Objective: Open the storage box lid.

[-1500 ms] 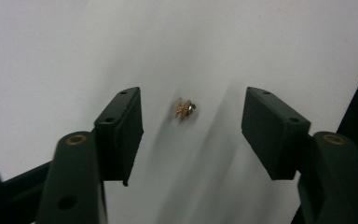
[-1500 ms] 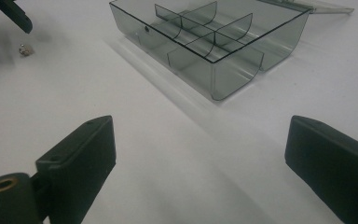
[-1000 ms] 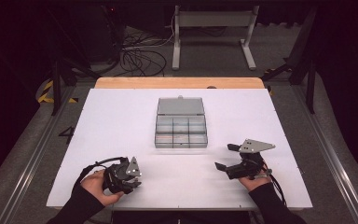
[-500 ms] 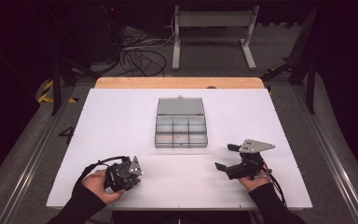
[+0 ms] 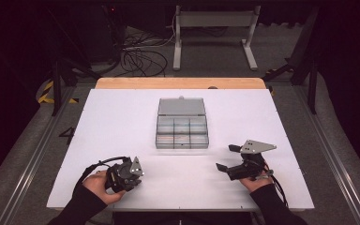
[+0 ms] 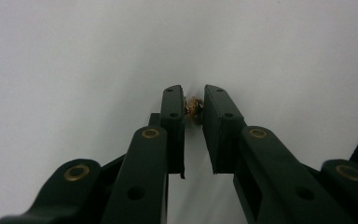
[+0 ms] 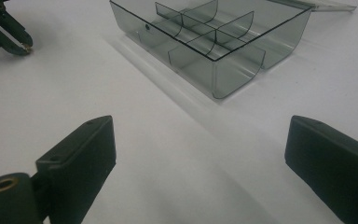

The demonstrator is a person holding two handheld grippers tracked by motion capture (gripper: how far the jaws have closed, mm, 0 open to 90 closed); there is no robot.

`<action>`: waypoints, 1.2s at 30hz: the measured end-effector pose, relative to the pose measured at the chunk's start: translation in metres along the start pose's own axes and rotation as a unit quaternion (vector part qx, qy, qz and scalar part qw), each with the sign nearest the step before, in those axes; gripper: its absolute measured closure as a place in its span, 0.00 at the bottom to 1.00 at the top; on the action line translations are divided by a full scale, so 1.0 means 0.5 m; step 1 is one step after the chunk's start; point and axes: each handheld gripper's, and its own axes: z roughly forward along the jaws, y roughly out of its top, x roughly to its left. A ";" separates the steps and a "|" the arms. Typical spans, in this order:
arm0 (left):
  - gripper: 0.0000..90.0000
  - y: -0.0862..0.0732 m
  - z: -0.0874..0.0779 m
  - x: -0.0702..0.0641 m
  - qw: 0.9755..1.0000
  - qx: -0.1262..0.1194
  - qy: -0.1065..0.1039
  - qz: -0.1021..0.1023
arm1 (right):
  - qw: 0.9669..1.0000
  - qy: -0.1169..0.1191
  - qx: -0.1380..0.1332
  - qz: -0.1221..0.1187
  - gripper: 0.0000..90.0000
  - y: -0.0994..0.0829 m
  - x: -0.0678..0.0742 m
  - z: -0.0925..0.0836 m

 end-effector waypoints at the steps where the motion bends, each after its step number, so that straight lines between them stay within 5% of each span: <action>1: 0.87 0.001 -0.002 -0.001 1.000 -0.001 0.000 0.000 | 1.000 0.000 0.000 0.000 0.10 0.000 0.000 0.000; 12: 0.88 0.002 -0.034 0.003 0.998 -0.059 0.010 -0.006 | 1.000 -0.001 0.001 -0.002 0.10 0.000 0.001 0.001; 24: 0.88 0.006 -0.046 0.003 0.997 -0.078 0.011 -0.011 | 1.000 -0.002 0.003 -0.003 0.10 0.000 0.002 0.001; 29: 0.88 0.013 -0.057 0.011 0.994 -0.105 0.003 -0.017 | 1.000 -0.003 0.004 -0.004 0.10 0.000 0.002 0.002; 36: 0.88 0.029 -0.078 0.028 0.988 -0.151 -0.009 -0.035 | 1.000 -0.004 0.005 -0.003 0.10 0.000 0.002 0.003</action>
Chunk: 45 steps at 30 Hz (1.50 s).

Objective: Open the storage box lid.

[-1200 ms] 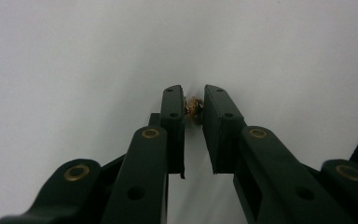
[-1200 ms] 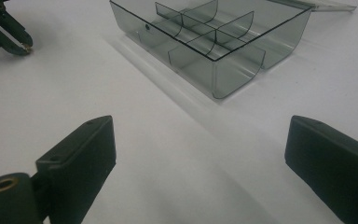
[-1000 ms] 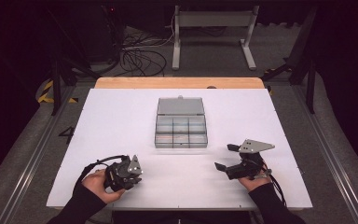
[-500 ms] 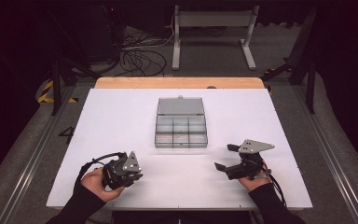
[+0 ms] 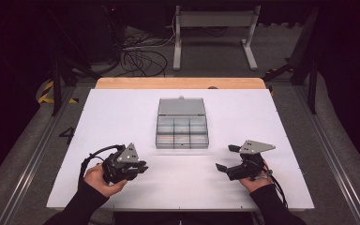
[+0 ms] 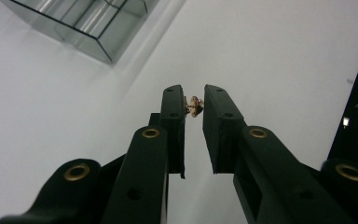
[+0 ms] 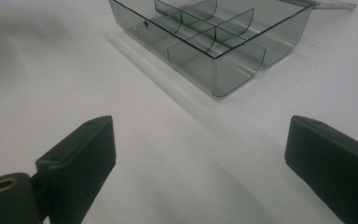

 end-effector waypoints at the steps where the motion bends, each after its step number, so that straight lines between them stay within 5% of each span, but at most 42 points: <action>1: 0.88 0.003 0.000 0.003 1.000 -0.006 -0.002 -0.001 | 1.000 0.000 0.000 0.000 0.10 0.000 0.000 0.000; 12: 0.88 0.047 -0.004 0.040 0.998 -0.053 -0.008 -0.019 | 1.000 -0.003 0.004 -0.003 0.10 -0.001 0.002 0.002; 20: 0.88 0.074 0.000 0.071 0.993 -0.099 -0.026 -0.050 | 1.000 -0.002 0.006 -0.004 0.10 -0.001 0.002 0.003; 31: 0.87 0.110 0.018 0.102 0.988 -0.129 -0.039 -0.070 | 1.000 0.000 0.006 -0.004 0.10 -0.001 0.002 0.003; 45: 0.87 0.124 0.052 0.154 0.975 -0.174 -0.034 -0.135 | 1.000 0.003 0.006 -0.006 0.10 0.000 0.002 0.003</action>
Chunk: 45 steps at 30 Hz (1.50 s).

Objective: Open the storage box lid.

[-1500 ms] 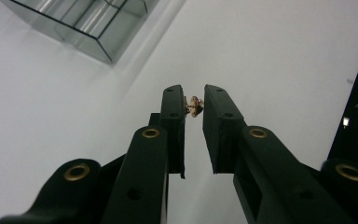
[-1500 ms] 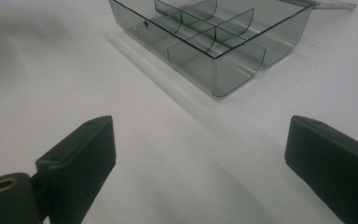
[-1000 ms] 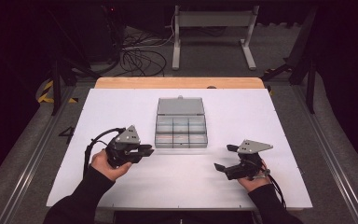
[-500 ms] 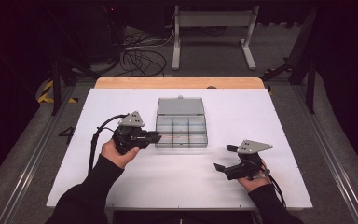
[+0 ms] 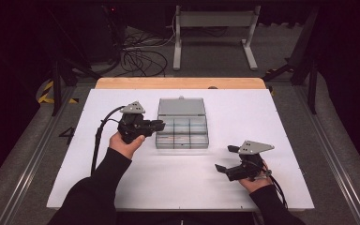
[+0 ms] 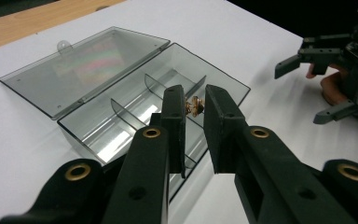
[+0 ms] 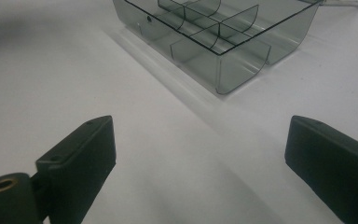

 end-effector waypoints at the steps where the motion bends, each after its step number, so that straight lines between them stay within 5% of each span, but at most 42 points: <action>1: 0.87 0.000 0.003 0.001 1.000 -0.002 0.002 -0.001 | 1.000 0.000 0.000 0.000 0.10 0.000 0.000 0.000; 9: 0.87 0.002 0.019 0.002 1.000 -0.010 0.022 0.011 | 1.000 0.002 0.001 -0.001 0.10 0.000 0.000 0.000; 13: 0.87 0.002 0.030 0.001 0.998 -0.014 0.042 0.042 | 1.000 0.002 0.001 -0.001 0.10 0.000 0.000 0.000; 16: 0.87 0.002 0.039 0.000 0.998 -0.009 0.047 0.045 | 1.000 0.002 0.001 -0.002 0.10 0.000 0.000 0.000; 38: 0.87 -0.014 0.148 0.042 0.999 -0.016 0.049 -0.018 | 1.000 0.008 0.002 -0.003 0.10 0.000 0.000 0.001; 45: 0.87 -0.019 0.171 0.044 0.999 -0.001 0.054 -0.010 | 1.000 0.009 0.002 -0.003 0.10 0.000 0.000 0.001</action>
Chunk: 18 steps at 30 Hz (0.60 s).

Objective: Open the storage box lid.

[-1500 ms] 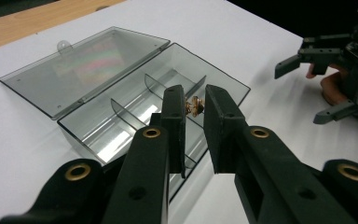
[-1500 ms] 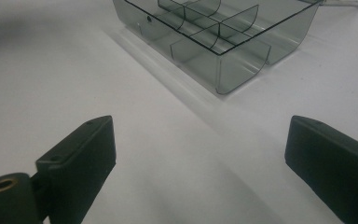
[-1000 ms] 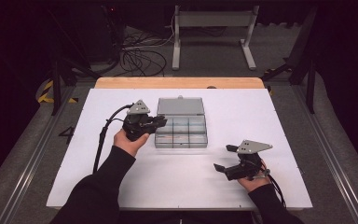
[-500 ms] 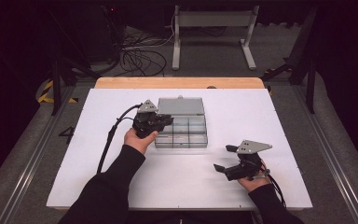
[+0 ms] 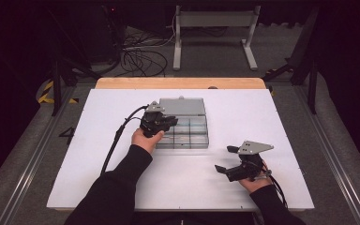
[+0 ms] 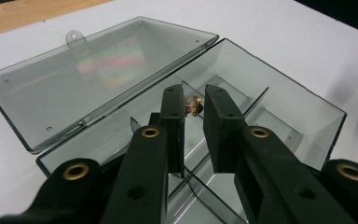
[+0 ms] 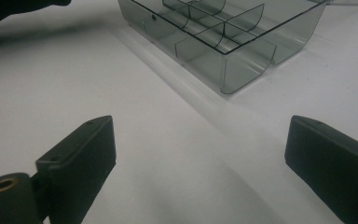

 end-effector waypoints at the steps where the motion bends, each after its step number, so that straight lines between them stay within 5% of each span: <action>1: 0.87 -0.001 0.004 -0.001 1.000 0.001 -0.002 -0.004 | 1.000 0.000 0.000 0.000 0.10 0.000 0.000 0.000; 18: 0.87 0.000 0.031 -0.007 1.000 0.028 0.001 0.003 | 1.000 0.002 0.000 -0.002 0.10 0.000 0.001 0.000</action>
